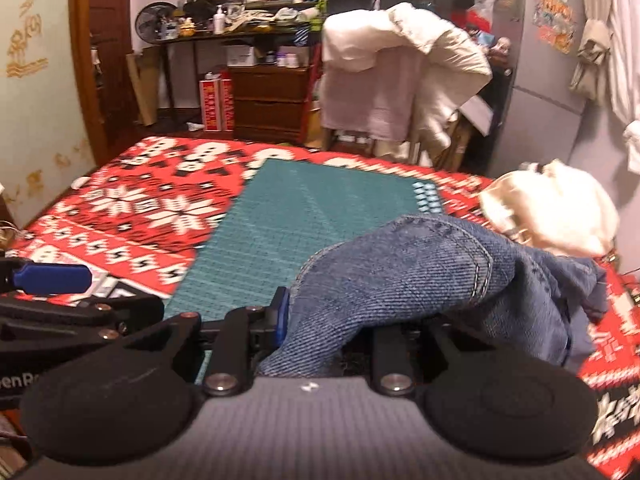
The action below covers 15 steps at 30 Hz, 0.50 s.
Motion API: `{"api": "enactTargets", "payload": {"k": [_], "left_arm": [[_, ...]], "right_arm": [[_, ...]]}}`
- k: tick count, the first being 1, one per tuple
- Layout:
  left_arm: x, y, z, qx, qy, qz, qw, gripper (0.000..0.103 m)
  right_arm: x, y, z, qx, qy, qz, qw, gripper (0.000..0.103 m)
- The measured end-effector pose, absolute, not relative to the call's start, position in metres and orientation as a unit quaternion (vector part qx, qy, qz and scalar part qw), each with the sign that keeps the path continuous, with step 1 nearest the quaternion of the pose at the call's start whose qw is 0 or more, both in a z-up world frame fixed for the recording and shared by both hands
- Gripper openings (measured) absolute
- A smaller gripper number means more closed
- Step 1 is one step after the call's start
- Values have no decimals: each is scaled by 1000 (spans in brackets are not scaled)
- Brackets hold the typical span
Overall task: Fold clothes
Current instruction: 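Grasp the denim jacket with the right gripper and drag it onto the green mat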
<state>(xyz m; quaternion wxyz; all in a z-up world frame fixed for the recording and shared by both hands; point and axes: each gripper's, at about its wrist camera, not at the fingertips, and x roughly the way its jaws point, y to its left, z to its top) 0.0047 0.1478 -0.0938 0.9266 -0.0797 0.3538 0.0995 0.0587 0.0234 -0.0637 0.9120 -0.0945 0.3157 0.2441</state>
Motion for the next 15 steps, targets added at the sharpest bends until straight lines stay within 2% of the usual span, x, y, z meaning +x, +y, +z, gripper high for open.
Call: {"api": "enactTargets", "payload": {"k": [3,8,15], "left_arm": [[-6,156,-94,-87,356,107,924,61],[-19,156,-94,-87,357,111,923,61],[-28,141,-86,-67,345,97,931,63]], "right_arm": [[53,27,-69,-98,320,238,912,25],[51,24,-76,-97,336,238,906,31],[41,-4,-74,-69,342,250,903,73]]}}
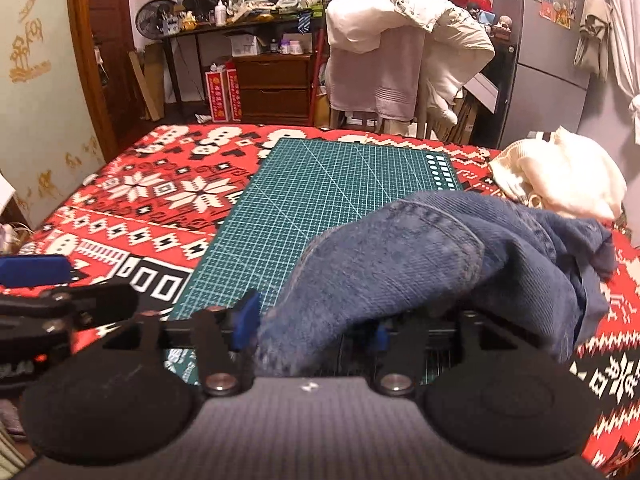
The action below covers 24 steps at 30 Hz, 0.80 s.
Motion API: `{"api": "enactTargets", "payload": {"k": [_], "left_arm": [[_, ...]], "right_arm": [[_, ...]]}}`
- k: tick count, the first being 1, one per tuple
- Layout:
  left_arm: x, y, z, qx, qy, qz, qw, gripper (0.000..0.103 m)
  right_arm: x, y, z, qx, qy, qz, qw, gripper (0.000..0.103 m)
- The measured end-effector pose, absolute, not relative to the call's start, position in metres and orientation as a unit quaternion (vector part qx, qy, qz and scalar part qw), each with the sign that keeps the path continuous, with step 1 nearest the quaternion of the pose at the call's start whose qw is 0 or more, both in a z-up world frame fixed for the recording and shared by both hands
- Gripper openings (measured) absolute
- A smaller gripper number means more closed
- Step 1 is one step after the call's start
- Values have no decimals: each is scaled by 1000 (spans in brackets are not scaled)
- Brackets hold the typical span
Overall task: Fold clothes
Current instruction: 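Grasp the denim jacket with the right gripper and drag it onto the green mat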
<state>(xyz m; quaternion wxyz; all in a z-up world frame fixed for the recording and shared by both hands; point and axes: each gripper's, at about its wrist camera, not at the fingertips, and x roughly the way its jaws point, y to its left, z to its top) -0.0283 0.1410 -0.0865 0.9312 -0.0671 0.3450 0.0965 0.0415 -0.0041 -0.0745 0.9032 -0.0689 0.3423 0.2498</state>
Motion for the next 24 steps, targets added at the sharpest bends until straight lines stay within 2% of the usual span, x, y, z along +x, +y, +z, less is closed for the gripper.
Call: {"api": "enactTargets", "payload": {"k": [1,3,12,15,24], "left_arm": [[-29,139,-86,-67,344,95,932,63],[-30,136,-84,-67,343,91,933,65],[-28,107,-86,-28,338,59,939,70],[-21,91,-90,2,337,44,940,74],[16,34,-114,108,334,-9,936,74]], "right_arm": [[38,-11,-73,-66,338,244,906,85],[31,-25,-70,-60,330,232,913,95],[11,-96,-64,-45,320,163,932,102],[7,-119,-65,-46,318,139,937,103],[7,-161,-67,-39,321,89,942,103]]}}
